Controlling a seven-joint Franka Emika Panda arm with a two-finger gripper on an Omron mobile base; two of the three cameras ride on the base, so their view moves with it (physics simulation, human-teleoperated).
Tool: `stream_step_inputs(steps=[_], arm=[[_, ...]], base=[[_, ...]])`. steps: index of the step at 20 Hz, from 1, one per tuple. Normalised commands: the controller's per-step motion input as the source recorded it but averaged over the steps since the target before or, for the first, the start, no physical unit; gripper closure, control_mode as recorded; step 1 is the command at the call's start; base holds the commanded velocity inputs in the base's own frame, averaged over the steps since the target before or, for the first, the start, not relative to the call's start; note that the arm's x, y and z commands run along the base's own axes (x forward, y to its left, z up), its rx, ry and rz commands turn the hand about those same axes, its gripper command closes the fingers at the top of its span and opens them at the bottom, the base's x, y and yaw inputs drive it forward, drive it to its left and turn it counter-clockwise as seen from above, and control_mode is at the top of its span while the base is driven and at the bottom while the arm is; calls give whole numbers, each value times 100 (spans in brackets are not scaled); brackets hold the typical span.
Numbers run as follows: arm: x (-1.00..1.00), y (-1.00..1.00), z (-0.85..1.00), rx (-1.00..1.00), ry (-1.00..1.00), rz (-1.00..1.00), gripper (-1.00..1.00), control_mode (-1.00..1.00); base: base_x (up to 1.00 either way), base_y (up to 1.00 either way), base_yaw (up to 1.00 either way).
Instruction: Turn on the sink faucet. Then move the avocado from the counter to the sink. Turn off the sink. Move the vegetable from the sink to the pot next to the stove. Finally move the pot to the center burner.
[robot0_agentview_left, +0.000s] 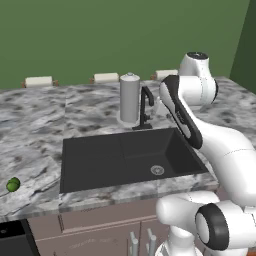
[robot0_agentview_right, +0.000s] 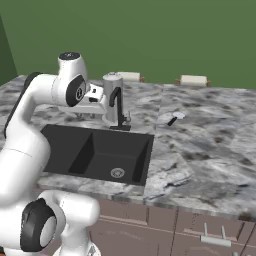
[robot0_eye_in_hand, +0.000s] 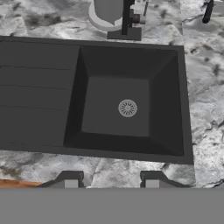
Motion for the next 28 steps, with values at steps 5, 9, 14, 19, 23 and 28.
stream_step_inputs(steps=[5,9,14,19,23,28], arm=[[0,-31,-5,10,-1,8,-100,-100],[9,-87,-21,25,-4,22,-100,-100],[17,-77,-39,20,-3,22,-100,-100],[26,-16,-35,5,-13,24,-100,-100],[26,-4,-20,2,-18,26,-100,-100],[23,0,-10,0,-12,17,-100,-100]], base=[[0,0,0],[0,0,0],[0,0,0],[0,0,0],[0,0,0],[0,0,0]])
